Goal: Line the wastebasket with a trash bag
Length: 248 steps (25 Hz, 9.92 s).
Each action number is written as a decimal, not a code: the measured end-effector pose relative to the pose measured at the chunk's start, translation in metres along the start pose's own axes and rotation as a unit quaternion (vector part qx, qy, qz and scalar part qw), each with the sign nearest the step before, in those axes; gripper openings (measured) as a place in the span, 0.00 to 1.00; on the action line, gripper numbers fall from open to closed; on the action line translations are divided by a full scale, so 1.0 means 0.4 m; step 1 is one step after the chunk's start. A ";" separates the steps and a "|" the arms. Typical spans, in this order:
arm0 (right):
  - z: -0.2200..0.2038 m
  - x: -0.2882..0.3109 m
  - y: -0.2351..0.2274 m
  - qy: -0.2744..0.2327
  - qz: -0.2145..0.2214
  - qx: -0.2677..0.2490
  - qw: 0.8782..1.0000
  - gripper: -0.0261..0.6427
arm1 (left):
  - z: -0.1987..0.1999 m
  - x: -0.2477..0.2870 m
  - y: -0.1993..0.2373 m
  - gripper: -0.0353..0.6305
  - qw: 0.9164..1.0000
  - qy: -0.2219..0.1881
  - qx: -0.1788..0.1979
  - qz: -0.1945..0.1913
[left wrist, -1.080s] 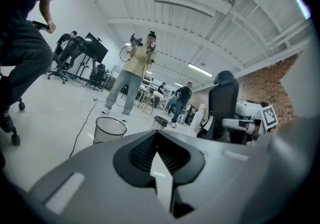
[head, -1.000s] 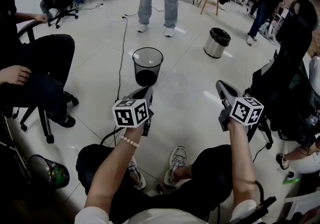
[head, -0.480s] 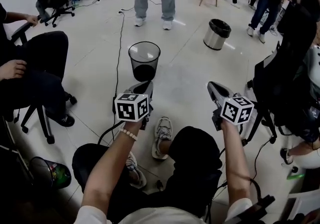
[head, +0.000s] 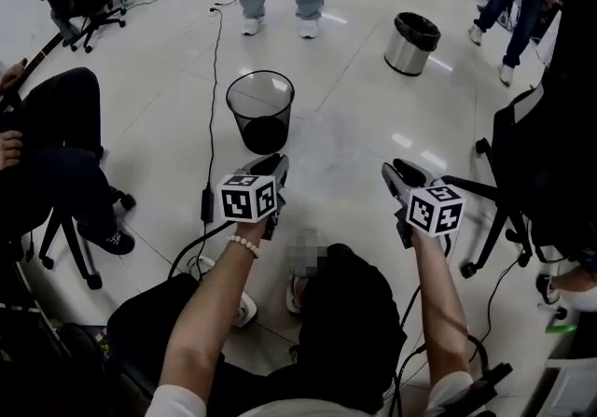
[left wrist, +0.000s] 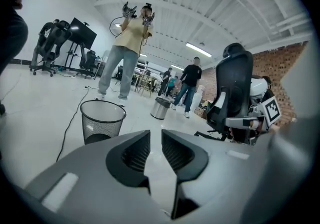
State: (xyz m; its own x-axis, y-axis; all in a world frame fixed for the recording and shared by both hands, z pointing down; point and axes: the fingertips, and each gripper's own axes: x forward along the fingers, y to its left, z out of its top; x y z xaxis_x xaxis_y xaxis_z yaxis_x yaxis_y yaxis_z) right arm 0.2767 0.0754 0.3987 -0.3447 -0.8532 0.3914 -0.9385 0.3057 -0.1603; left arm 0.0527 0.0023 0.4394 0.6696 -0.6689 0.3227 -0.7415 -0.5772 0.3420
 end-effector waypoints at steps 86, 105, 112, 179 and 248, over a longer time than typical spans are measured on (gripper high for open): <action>0.375 0.958 0.116 -0.044 0.087 -0.223 0.970 0.04 | 0.466 0.234 0.626 0.07 0.974 -0.213 -0.069 0.028; 0.247 0.985 0.042 0.014 0.074 -0.205 0.976 0.04 | 0.362 0.270 0.700 0.07 0.979 -0.177 -0.092 0.044; 0.116 1.069 -0.044 0.100 0.057 -0.180 0.977 0.04 | 0.259 0.290 0.782 0.07 0.983 -0.125 -0.110 0.083; -0.547 1.477 0.288 0.471 0.390 -0.426 0.667 0.04 | 0.199 0.405 0.954 0.32 0.985 -0.068 -0.144 0.060; 0.042 1.337 0.045 0.283 0.275 -0.217 0.893 0.31 | 0.109 0.428 0.838 0.31 0.991 0.057 -0.124 0.008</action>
State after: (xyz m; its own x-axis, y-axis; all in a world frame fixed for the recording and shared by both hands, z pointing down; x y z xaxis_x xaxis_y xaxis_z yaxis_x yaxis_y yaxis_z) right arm 0.0757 -0.3826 0.5898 -0.5934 -0.2101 0.7770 -0.5006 0.8523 -0.1518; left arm -0.0831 -0.3262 0.5710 0.6692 -0.6115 0.4223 -0.7281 -0.4257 0.5373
